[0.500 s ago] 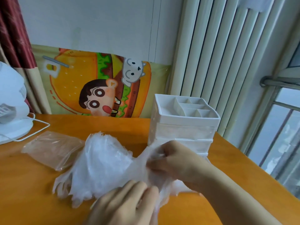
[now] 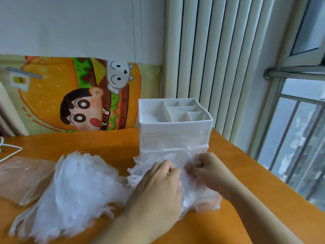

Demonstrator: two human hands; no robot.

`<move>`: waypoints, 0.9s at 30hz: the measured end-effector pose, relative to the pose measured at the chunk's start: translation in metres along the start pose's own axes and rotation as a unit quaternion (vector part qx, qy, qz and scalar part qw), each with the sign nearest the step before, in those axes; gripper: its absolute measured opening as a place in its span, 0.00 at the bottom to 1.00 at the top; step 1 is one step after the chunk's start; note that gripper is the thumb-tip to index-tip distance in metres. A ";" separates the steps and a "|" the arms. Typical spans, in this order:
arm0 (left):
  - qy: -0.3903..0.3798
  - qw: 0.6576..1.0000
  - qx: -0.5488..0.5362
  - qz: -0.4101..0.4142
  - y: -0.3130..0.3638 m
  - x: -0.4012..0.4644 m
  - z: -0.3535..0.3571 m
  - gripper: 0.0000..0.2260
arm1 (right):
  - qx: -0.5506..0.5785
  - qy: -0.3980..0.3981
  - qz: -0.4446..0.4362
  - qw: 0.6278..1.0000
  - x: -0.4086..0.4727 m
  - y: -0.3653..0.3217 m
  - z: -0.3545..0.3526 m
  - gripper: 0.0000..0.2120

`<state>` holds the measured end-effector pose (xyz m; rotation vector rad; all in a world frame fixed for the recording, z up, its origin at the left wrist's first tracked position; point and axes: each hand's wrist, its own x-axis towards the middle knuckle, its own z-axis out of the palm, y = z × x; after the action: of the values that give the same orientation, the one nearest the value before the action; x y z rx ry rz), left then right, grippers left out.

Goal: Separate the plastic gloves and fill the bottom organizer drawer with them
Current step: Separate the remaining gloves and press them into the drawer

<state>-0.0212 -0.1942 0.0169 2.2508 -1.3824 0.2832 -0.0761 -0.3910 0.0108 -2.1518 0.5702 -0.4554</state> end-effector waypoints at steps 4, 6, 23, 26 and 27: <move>-0.115 0.988 0.028 -0.103 -0.014 0.021 0.032 0.15 | -0.076 0.054 -0.040 0.995 0.008 0.014 0.002 0.24; -0.155 0.979 0.031 -0.128 -0.015 0.028 0.036 0.16 | -0.107 0.064 -0.056 0.991 0.010 0.020 0.000 0.25; -0.369 0.898 0.128 -0.205 -0.012 0.067 0.041 0.40 | -0.275 0.095 0.019 0.957 0.014 0.033 0.008 0.14; -0.373 0.893 0.121 -0.223 -0.016 0.068 0.043 0.42 | -0.287 0.100 0.028 0.952 0.013 0.030 0.008 0.10; -0.375 0.892 0.117 -0.226 -0.016 0.069 0.043 0.42 | -0.294 0.099 0.025 0.950 0.010 0.027 0.008 0.08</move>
<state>0.0223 -0.2632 0.0032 2.9628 -1.1089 -0.6845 -0.0701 -0.4061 -0.0145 -2.6636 0.9679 -0.5249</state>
